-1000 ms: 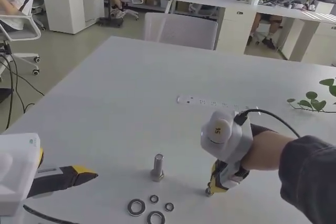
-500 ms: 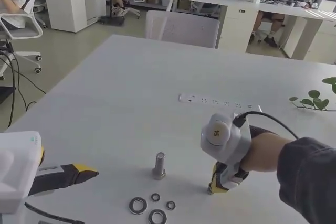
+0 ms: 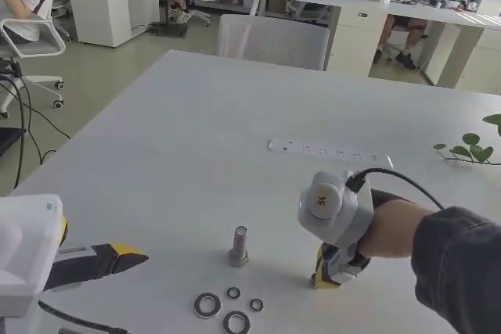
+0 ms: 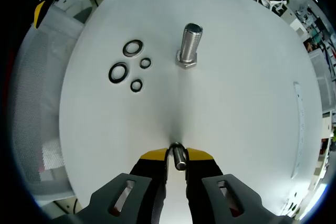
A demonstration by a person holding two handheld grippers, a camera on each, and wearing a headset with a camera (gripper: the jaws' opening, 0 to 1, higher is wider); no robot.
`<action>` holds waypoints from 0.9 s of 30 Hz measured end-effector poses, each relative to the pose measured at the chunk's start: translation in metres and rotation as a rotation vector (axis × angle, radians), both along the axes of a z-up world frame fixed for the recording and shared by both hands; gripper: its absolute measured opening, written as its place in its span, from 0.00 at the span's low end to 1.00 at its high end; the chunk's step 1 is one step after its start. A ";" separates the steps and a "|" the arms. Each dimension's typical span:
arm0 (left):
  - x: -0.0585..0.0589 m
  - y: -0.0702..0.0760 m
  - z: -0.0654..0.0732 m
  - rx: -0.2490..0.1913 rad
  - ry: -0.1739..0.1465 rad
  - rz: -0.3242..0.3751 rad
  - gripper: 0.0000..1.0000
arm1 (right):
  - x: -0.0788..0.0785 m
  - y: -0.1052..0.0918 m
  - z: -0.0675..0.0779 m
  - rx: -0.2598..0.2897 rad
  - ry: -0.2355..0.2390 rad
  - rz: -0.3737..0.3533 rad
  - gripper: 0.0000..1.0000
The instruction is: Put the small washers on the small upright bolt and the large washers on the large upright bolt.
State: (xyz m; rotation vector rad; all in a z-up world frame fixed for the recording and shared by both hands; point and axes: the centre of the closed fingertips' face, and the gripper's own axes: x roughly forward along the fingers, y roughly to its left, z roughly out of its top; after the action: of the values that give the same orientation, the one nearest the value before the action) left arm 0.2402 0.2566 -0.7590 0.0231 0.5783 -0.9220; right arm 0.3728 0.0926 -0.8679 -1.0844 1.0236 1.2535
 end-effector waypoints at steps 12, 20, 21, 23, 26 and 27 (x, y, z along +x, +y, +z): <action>-0.001 0.000 0.000 0.000 0.002 -0.001 0.88 | -0.001 0.000 -0.002 0.001 0.003 -0.004 0.13; -0.001 0.000 0.001 -0.001 0.001 -0.002 0.88 | -0.001 0.001 -0.002 -0.001 0.006 -0.008 0.14; -0.001 0.000 0.001 -0.001 0.000 -0.002 0.88 | -0.001 0.002 -0.002 0.001 0.003 -0.004 0.14; -0.001 0.000 0.001 -0.001 0.001 -0.003 0.88 | -0.001 0.002 -0.002 0.003 0.004 -0.008 0.14; -0.002 0.000 0.001 0.000 0.001 -0.003 0.87 | -0.001 0.001 -0.002 0.001 0.005 -0.008 0.14; -0.002 0.000 0.001 0.000 0.001 -0.003 0.87 | -0.002 0.001 -0.002 0.001 0.006 -0.008 0.14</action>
State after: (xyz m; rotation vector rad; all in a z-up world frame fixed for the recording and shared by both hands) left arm 0.2387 0.2562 -0.7579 0.0237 0.5795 -0.9245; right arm 0.3713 0.0940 -0.8701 -1.0754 1.0311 1.2510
